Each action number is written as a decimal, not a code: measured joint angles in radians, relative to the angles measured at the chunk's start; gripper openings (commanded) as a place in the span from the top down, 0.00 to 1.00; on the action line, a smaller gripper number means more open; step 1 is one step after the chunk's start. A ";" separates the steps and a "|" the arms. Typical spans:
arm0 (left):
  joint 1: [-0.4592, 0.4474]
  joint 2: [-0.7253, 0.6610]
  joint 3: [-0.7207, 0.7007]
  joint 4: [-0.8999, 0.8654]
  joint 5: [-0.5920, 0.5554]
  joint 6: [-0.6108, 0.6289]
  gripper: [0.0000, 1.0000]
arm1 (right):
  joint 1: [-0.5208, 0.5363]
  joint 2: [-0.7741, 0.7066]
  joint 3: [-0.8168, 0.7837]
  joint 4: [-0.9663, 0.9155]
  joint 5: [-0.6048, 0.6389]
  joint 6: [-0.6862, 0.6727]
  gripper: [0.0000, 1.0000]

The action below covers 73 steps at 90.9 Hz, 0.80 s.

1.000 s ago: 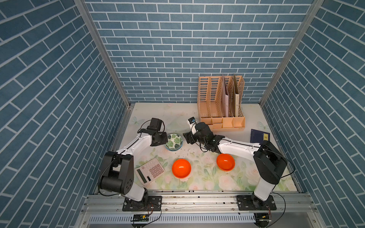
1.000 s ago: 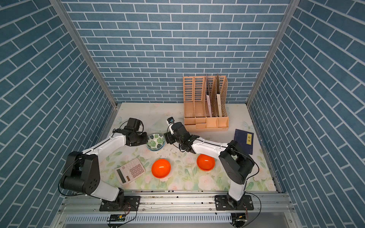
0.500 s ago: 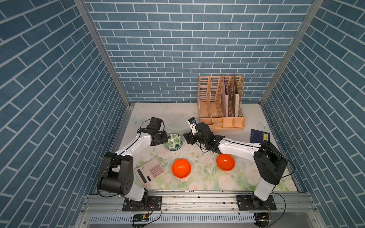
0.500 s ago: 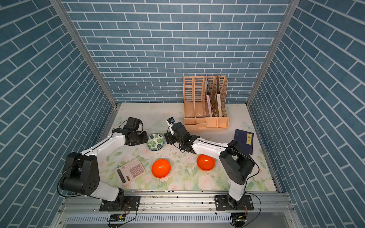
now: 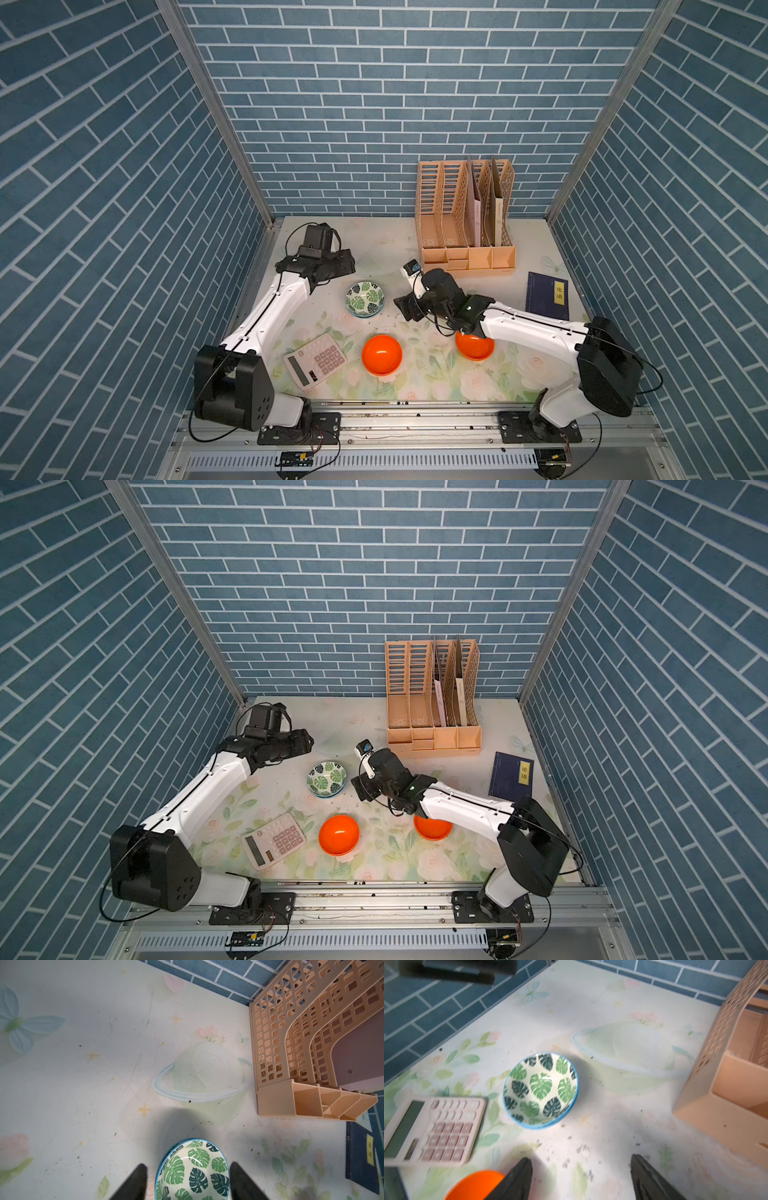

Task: Stack the bowls
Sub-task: Place the bowl on the bowl, then pick up the bowl from the center of the board.

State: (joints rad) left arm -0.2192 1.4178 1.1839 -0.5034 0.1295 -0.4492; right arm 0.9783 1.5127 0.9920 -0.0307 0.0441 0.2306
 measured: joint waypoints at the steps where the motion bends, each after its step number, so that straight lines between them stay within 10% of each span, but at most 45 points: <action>1: -0.003 0.000 -0.001 0.002 -0.004 0.001 0.00 | 0.006 -0.006 -0.005 -0.008 -0.003 0.001 0.21; 46: -0.090 0.002 -0.003 0.029 -0.137 -0.007 0.00 | 0.114 0.089 -0.082 -0.112 -0.047 0.064 0.25; 73: -0.093 0.000 -0.003 0.029 -0.164 -0.006 0.00 | 0.121 0.175 -0.053 -0.072 -0.067 0.089 0.47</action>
State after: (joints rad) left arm -0.3126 1.4174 1.1809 -0.4747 -0.0349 -0.4549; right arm 1.0988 1.6878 0.9390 -0.1032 -0.0227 0.3195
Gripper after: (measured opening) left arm 0.996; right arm 0.587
